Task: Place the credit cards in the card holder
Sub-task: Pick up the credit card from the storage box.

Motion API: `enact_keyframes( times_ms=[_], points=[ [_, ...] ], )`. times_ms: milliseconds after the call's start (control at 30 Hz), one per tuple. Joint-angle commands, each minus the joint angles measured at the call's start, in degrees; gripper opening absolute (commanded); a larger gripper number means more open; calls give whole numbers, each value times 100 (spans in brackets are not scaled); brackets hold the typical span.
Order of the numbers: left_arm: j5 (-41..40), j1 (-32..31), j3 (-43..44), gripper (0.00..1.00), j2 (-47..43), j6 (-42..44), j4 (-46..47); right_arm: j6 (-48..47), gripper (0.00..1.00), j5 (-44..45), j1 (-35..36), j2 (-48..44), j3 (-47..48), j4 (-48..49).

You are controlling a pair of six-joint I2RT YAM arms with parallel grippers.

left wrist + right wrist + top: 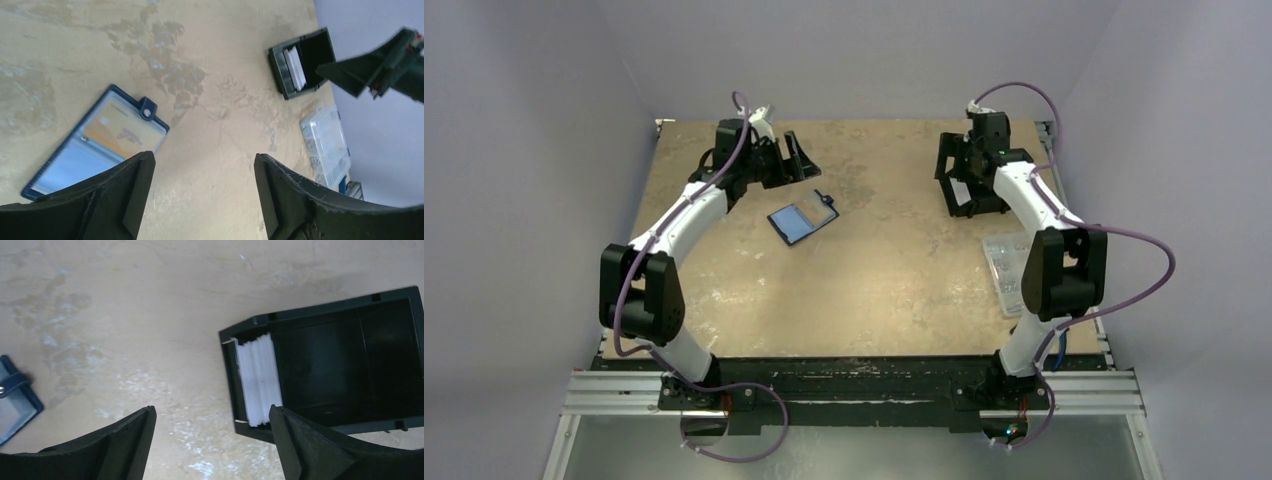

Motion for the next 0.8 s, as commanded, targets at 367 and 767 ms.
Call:
enact_keyframes(
  times_ms=[367, 767],
  points=[
    [224, -935, -451, 79, -473, 379, -8, -482, 96, -1304, -1046, 846, 393, -59],
    [557, -1067, -543, 79, -532, 180, 233, -424, 96, -2347, -1315, 1414, 508, 116]
  ],
)
